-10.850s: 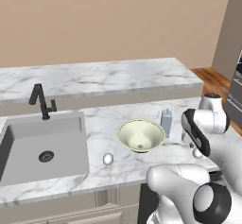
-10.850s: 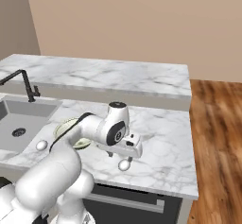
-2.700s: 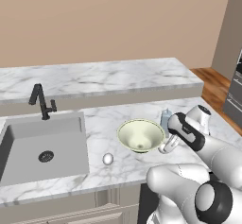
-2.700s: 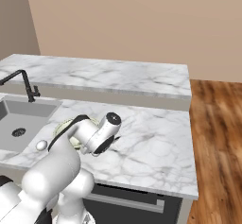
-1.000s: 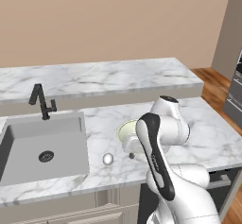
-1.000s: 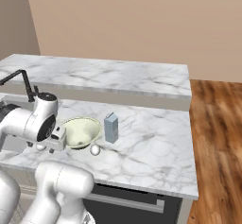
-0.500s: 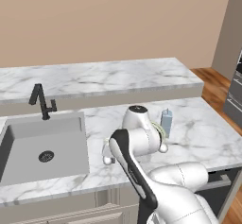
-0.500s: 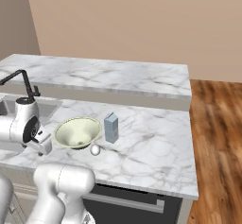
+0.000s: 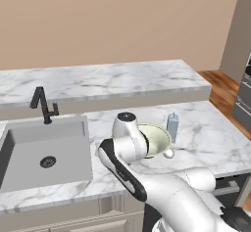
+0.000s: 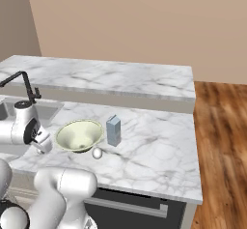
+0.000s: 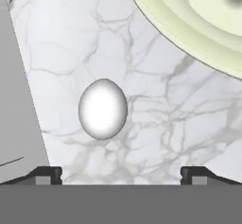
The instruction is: Gather the eggs and milk located in the vicinity of the sink area and place them right next to the bowl.
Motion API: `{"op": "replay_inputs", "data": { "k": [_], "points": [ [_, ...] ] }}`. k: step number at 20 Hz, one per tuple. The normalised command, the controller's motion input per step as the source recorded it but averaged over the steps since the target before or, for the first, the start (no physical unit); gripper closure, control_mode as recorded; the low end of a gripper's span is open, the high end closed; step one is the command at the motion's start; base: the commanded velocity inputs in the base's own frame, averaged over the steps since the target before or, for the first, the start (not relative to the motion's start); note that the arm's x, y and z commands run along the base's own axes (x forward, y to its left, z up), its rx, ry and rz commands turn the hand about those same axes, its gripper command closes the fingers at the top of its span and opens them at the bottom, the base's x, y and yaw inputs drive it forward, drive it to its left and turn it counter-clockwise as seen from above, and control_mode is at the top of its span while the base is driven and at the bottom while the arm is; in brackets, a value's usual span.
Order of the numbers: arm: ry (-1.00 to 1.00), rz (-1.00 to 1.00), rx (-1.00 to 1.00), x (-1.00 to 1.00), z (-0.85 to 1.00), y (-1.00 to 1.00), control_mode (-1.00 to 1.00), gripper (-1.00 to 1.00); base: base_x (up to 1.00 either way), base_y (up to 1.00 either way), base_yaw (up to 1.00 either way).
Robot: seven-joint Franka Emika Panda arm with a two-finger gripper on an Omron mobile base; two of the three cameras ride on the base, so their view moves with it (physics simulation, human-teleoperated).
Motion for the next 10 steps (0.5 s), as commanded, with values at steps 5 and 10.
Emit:
{"op": "replay_inputs", "data": {
  "k": [5,10],
  "points": [
    [0.15,-0.01,0.00,0.42,0.00,0.18,-1.00,-1.00,0.00,0.00,0.00],
    [0.09,0.00,0.00,0.00,-0.15,0.00,-1.00,-1.00,0.00,0.00,0.00]
  ]
}}
